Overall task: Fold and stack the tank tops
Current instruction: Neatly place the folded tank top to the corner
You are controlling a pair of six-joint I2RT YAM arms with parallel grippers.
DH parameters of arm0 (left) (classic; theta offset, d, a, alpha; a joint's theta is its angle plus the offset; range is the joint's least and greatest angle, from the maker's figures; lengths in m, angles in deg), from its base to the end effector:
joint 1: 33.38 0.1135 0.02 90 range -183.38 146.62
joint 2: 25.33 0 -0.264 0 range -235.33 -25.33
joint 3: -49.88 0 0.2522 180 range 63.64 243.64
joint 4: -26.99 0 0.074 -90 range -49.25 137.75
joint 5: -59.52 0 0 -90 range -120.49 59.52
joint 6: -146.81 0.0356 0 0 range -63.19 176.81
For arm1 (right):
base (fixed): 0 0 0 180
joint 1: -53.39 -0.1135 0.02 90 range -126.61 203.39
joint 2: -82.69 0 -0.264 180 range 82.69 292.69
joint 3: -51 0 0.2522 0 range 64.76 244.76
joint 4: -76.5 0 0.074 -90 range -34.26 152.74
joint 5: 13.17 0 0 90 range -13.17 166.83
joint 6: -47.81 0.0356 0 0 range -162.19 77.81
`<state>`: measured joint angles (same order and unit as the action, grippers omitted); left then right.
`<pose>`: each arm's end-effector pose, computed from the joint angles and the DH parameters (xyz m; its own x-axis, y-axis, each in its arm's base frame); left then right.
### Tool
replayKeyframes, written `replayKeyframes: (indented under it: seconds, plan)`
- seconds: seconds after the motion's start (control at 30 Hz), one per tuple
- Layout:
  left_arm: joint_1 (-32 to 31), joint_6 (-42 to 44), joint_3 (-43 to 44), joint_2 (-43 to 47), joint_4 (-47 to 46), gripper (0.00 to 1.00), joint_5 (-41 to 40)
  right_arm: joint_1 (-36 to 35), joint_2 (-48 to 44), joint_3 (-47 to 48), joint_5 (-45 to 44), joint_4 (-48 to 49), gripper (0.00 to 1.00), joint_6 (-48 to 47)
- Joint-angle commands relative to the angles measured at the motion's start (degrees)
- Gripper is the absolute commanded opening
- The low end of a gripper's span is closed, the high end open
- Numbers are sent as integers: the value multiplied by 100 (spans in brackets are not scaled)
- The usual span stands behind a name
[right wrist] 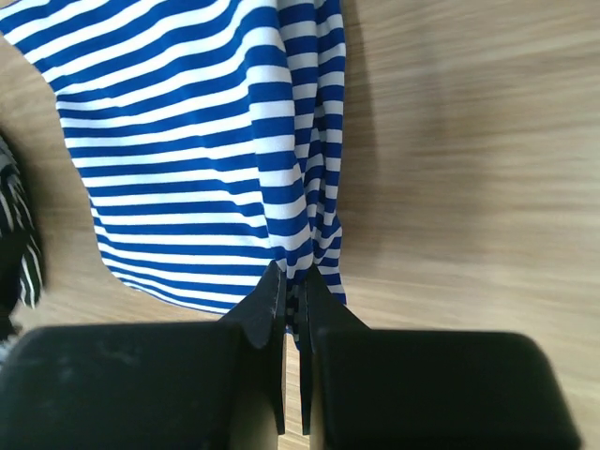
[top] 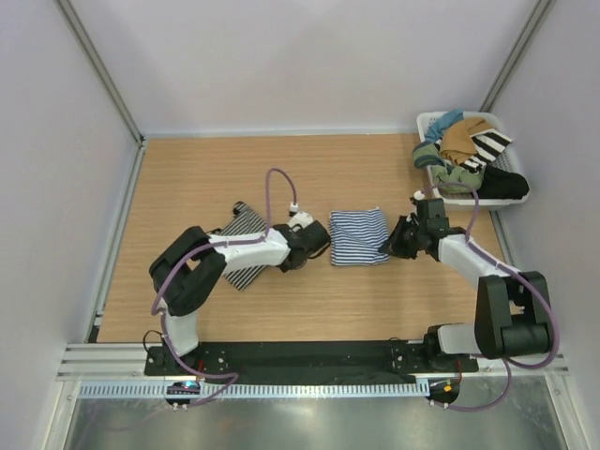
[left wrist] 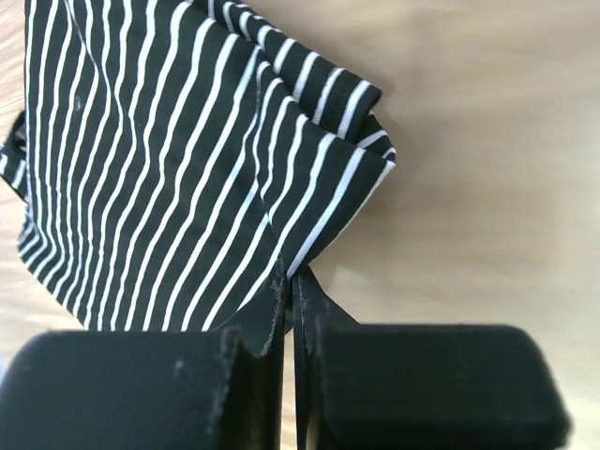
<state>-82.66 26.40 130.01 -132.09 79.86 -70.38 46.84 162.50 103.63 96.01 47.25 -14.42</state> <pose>0.2391 -0.2428 0.1536 -0.8089 0.3445 -0.4764 0.1110 0.8852 0.4517 0.2541 0.0410 0.1685 -0.8667 0.3434 -0.3617 0.1307 0.8562 0.4998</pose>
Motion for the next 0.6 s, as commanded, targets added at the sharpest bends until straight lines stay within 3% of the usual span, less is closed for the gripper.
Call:
replayKeyframes:
  seconds: [0.0,0.2,0.23,0.27,0.3,0.33,0.43,0.57]
  plan:
    - [-626,-439,262,68,-123,0,105,285,-631,-195,-415,-235,6,-96]
    - [-1943,-641,140,-169,-325,1,158,523,-1230,-565,-564,-368,9,123]
    - [-2050,-693,122,-204,-325,7,141,523,-1275,-608,-608,-341,13,167]
    - [-2164,-807,122,-248,-299,15,184,523,-1310,-670,-652,-332,26,263]
    - [-2183,-860,131,-240,-282,30,237,523,-1380,-697,-670,-306,40,299]
    - [-2174,-939,131,-214,-247,36,315,514,-1424,-714,-635,-280,49,317]
    - [-2183,-1045,218,179,-202,53,500,523,-1503,-680,-739,-279,53,361]
    - [-2148,-993,403,840,-290,66,755,540,-1398,-434,-811,-333,56,352]
